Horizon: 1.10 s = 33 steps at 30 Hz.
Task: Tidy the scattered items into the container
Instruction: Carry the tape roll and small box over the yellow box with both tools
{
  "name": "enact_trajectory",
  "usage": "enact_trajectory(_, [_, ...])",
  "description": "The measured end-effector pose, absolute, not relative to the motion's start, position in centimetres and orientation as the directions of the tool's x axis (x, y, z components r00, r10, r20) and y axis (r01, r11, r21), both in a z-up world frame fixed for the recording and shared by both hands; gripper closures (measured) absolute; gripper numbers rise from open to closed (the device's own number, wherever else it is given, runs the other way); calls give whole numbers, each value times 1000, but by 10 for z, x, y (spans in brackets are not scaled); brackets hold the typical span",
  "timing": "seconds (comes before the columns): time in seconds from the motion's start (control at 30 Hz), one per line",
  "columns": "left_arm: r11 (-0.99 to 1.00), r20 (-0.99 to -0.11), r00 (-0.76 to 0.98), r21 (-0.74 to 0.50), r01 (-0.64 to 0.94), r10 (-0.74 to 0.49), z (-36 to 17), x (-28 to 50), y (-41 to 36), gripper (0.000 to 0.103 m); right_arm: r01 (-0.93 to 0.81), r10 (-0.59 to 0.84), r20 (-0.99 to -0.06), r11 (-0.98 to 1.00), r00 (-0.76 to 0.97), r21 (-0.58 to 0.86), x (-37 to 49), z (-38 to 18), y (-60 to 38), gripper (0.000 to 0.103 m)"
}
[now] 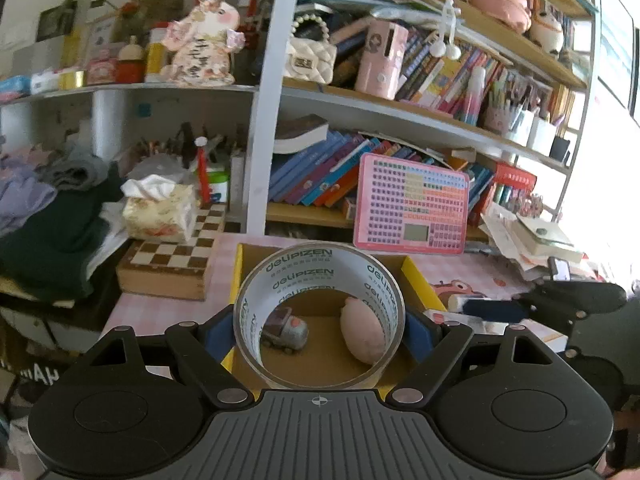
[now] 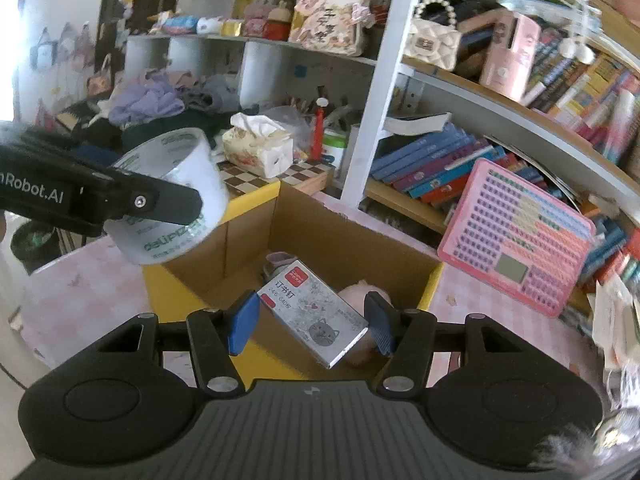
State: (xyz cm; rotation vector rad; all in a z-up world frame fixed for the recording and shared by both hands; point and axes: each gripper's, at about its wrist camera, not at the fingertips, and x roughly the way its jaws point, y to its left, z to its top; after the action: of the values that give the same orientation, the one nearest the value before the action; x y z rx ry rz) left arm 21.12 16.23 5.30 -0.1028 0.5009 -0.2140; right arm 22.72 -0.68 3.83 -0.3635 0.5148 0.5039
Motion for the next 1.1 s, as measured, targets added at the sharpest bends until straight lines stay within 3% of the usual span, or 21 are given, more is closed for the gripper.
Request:
enact_trajectory(0.2, [968, -544, 807, -49, 246, -232, 40, 259, 146, 18, -644, 392, -626, 728, 674, -237, 278, 24, 0, 47])
enact_trajectory(0.5, [946, -665, 707, 1, 324, -241, 13, 314, 126, 18, -779, 396, -781, 601, 483, -178, 335, -7, 15, 47])
enact_trajectory(0.83, [927, -798, 541, -59, 369, -266, -10, 356, 126, 18, -782, 450, -862, 614, 235, 107, 374, -21, 8, 47])
enact_trajectory(1.1, [916, -833, 475, -88, 392, -284, -20, 363, 127, 18, -734, 487, -865, 629, 118, 254, 381, -35, 2, 47])
